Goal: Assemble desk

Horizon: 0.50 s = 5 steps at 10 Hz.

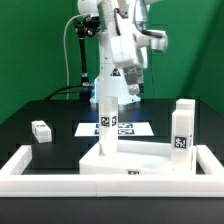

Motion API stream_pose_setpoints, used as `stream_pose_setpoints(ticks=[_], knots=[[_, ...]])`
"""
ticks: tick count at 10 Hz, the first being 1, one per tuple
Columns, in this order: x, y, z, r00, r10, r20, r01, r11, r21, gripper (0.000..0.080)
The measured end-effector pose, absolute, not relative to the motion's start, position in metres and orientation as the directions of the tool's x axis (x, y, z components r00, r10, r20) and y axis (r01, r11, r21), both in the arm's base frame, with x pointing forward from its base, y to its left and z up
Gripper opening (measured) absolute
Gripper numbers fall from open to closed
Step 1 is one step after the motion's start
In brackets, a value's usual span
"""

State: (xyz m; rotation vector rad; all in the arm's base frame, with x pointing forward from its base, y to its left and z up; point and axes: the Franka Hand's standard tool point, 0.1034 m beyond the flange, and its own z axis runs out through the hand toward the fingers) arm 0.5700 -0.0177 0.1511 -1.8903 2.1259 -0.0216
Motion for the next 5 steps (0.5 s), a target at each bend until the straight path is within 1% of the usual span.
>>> stream_pose_setpoints(ticks=[1,2,3,4,5], knots=[[0.556,-0.027,0.151,-0.065,-0.976,-0.209,-0.972,0.109,-0.207,0.0649],[0.544,-0.046,0.154,0.020,-0.981,-0.191,-0.974,0.024,-0.225,0.0649],[0.540,-0.065,0.154,0.055,-0.983,-0.173,-0.972,-0.013,-0.236,0.0649],[0.540,-0.063,0.152,0.042,-0.984,-0.175,-0.973,-0.001,-0.231,0.0649],[0.540,-0.061,0.152,0.069,-0.983,-0.169,-0.972,-0.028,-0.234,0.0649]])
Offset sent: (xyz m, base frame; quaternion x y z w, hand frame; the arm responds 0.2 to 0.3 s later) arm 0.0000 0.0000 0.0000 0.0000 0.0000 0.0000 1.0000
